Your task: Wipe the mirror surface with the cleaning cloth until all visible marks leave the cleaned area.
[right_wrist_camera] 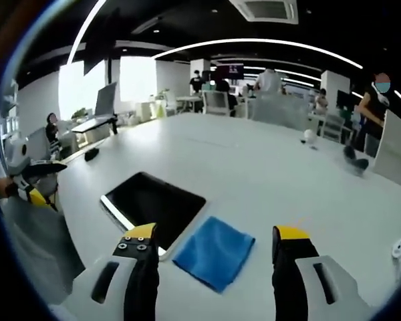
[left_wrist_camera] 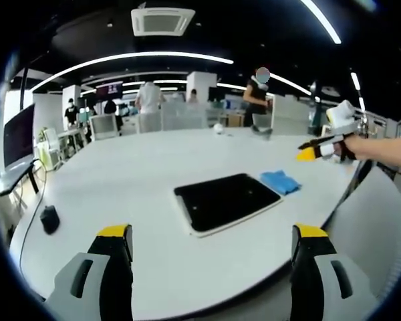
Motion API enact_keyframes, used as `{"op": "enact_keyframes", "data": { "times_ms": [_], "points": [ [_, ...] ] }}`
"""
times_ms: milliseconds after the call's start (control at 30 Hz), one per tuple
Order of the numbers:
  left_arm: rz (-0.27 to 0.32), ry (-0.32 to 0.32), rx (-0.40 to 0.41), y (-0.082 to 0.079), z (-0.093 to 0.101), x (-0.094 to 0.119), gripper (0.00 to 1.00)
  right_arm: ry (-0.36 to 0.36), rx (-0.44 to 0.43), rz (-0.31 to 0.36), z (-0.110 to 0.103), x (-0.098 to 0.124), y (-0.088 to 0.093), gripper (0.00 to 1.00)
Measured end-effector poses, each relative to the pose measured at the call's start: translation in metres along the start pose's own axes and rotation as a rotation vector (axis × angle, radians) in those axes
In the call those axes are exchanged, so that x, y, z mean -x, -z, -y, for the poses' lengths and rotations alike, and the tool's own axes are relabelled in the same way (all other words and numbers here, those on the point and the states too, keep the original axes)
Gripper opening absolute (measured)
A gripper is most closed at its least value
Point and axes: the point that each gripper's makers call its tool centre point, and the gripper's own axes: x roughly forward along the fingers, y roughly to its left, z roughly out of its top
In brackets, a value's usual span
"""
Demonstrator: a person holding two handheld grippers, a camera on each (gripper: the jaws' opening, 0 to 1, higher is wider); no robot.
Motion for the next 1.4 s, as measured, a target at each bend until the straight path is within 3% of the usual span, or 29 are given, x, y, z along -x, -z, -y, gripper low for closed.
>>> {"op": "enact_keyframes", "data": {
  "times_ms": [167,633,1400],
  "points": [
    [0.0,0.001,-0.001,0.0,0.0,0.0,1.0,-0.011,0.025,-0.017,0.0,-0.01,0.006,0.61],
    [-0.018,-0.002,0.002,0.002,0.0,-0.001,1.0,-0.072,0.05,-0.086,-0.002,-0.04,0.022,0.59],
    [-0.019,-0.003,0.002,0.001,0.001,-0.001,1.0,-0.12,0.044,-0.182,0.001,-0.065,0.049,0.53]
  ]
}}
